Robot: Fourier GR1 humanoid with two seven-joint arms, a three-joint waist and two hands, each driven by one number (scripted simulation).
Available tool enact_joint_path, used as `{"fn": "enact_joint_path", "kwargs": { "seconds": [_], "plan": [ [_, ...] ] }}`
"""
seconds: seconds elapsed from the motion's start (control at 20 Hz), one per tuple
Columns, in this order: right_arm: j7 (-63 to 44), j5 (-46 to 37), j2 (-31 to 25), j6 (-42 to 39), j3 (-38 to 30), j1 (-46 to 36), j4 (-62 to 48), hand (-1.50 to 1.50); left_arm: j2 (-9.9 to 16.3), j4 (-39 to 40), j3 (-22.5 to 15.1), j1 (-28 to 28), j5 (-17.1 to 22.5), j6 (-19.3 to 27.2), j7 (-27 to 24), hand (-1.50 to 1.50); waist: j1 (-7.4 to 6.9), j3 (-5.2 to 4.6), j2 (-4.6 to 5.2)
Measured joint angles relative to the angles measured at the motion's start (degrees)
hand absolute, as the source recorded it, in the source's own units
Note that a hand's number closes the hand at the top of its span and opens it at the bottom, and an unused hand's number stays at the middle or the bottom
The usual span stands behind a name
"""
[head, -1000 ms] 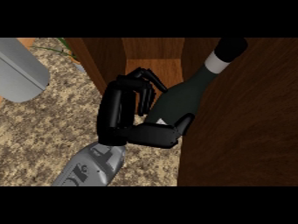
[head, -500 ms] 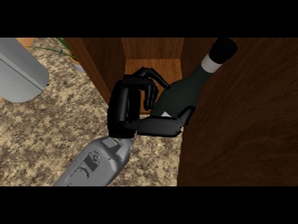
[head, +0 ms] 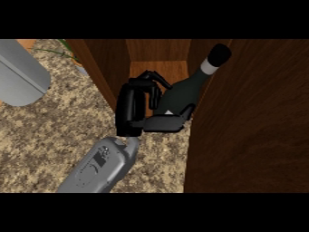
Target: Pick up the wine, place it into the cabinet and close the cabinet
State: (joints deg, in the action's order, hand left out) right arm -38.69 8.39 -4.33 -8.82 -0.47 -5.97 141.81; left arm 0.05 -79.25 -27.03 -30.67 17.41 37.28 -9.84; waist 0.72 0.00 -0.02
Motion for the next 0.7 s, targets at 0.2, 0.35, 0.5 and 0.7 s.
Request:
{"fn": "enact_joint_path", "kwargs": {
  "seconds": [0.2, 0.35, 0.5, 0.7],
  "plan": [
    [0.35, -0.2, 0.39, 0.28, 0.19, -1.17, -0.58, -1.5, 0.03, 3.38, -0.95, 0.78, -1.65, 0.57, -2.87, 1.5, -0.12, 0.0, 0.01],
    [0.25, -0.04, 0.26, -0.02, 0.19, -0.95, -0.55, -1.5, 0.0, 5.32, -1.64, 1.04, -2.26, 1.23, -4.72, 1.5, -0.11, 0.0, 0.0],
    [1.68, 0.09, 0.72, -0.76, 0.43, 0.96, -0.45, -1.5, 0.25, 7.39, 0.27, 0.97, -2.52, -0.33, -6.58, 1.5, -0.1, 0.0, 0.0],
    [1.77, 0.32, 0.58, -1.11, 0.03, 1.25, -0.45, -1.5, 0.08, 11.28, 1.55, -0.25, -0.96, -0.21, -10.0, 1.5, 0.02, 0.0, 0.03]
  ]
}}
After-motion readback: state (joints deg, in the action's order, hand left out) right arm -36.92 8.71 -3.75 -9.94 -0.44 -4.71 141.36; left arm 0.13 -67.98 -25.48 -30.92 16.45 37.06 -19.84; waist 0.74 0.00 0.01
